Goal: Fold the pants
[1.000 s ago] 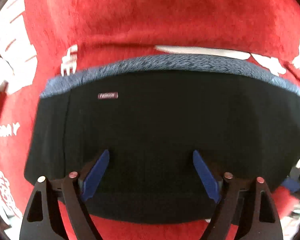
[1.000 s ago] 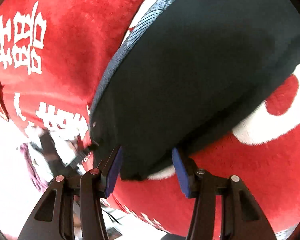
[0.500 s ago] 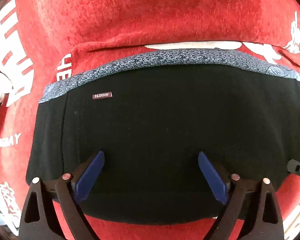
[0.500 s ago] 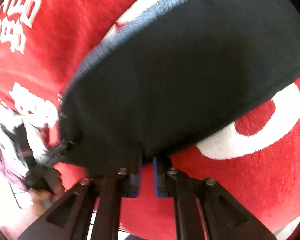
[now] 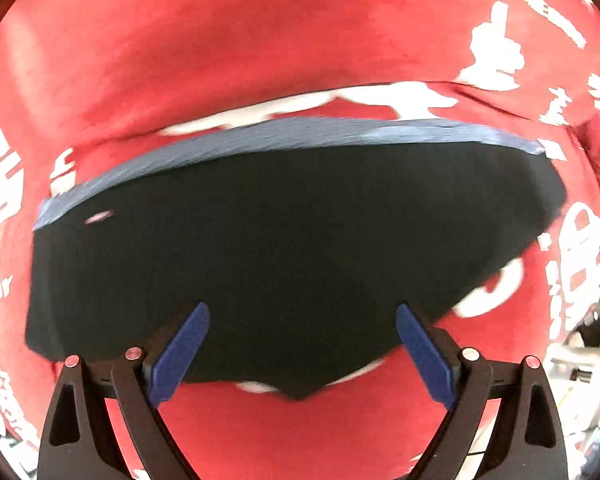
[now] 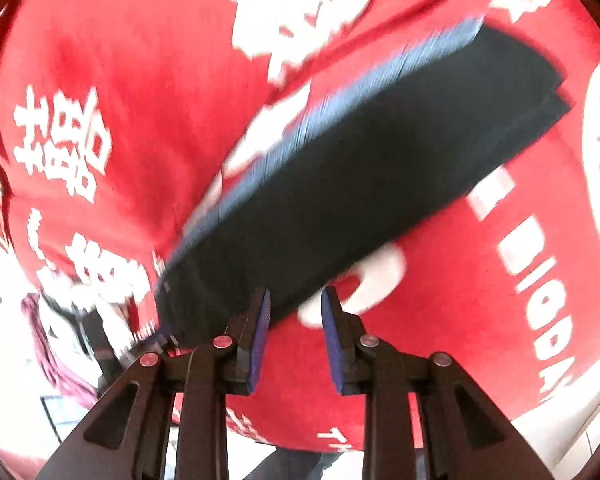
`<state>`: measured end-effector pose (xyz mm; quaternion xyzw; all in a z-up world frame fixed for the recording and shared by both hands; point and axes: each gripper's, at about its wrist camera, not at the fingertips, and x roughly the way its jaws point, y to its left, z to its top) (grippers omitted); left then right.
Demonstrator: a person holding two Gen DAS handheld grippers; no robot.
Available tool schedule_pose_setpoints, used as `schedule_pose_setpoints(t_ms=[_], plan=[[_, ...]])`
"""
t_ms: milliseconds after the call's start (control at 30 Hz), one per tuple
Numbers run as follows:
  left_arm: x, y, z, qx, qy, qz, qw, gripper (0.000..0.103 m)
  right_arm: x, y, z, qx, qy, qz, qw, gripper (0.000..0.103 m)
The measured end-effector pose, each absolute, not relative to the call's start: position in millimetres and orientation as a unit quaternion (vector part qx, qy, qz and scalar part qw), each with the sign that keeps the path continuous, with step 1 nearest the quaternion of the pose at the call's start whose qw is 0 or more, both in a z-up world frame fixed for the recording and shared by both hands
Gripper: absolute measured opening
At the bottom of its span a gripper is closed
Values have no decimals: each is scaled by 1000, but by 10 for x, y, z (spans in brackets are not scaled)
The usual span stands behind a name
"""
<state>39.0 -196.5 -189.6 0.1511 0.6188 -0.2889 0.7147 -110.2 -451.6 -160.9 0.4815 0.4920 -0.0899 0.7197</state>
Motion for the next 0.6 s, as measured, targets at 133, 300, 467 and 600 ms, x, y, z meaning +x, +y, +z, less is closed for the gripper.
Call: schedule_pose_setpoints(t_ms=[133,300,467,600], plan=[[306,-2556,-1795,136,610,-313,715,95,-1250,-5287,-1063,444,457,-129,760,30],[451,-2960,-2032,138,610,-265,734,95,-1382,-6130,-1107,411,457,-195,764,79],[576,-2947,-2264,136,610,-187,758,95,-1549,-6618,-2195,521,473,-198,683,64],[558,-2848,-2513,135,632,-146,749,95,-1556,-6748,-2822,566,468,-185,653,49]])
